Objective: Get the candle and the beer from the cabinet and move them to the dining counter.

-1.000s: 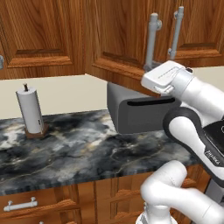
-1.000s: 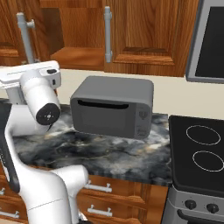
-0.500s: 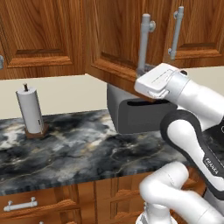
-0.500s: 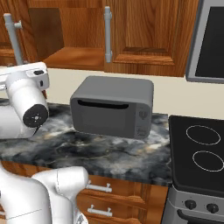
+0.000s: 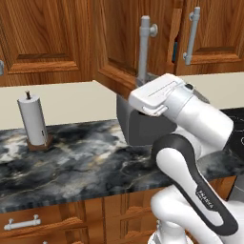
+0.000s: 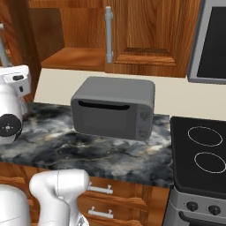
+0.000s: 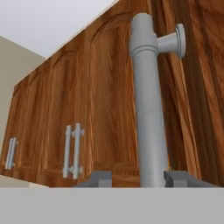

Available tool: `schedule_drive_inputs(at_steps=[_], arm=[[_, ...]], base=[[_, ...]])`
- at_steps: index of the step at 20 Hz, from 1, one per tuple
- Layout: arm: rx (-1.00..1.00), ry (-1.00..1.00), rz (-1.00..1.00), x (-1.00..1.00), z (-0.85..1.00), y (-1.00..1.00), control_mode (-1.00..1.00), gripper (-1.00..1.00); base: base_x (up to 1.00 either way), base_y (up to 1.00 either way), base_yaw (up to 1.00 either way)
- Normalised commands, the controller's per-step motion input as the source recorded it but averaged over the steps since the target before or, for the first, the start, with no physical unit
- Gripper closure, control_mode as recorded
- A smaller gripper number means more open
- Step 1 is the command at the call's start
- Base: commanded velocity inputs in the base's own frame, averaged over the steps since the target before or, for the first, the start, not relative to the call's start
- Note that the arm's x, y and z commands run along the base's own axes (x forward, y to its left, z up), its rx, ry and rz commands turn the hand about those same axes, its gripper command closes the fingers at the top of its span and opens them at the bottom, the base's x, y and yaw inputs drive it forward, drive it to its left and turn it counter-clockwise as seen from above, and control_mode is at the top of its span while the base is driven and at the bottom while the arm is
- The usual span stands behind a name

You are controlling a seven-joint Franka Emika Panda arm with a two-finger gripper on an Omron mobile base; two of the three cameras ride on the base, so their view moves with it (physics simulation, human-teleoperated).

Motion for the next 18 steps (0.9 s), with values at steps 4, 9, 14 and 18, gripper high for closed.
schedule_drive_inputs(at_steps=[4, 9, 14, 18], arm=[[0.0, 0.16, 0.06, -0.29, -0.14, 0.89, -1.0, 1.0], [0.0, 0.17, 0.03, -0.14, -0.12, 0.83, -1.0, 1.0], [0.0, 0.12, 0.0, -0.02, -0.04, 0.43, -1.0, 1.0], [0.0, 0.01, 0.0, 0.0, 0.0, 0.0, -1.0, 1.0]], base=[[0.0, 0.0, 0.0], [0.0, 0.0, 0.0], [0.0, 0.0, 0.0], [0.0, 0.0, 0.0]])
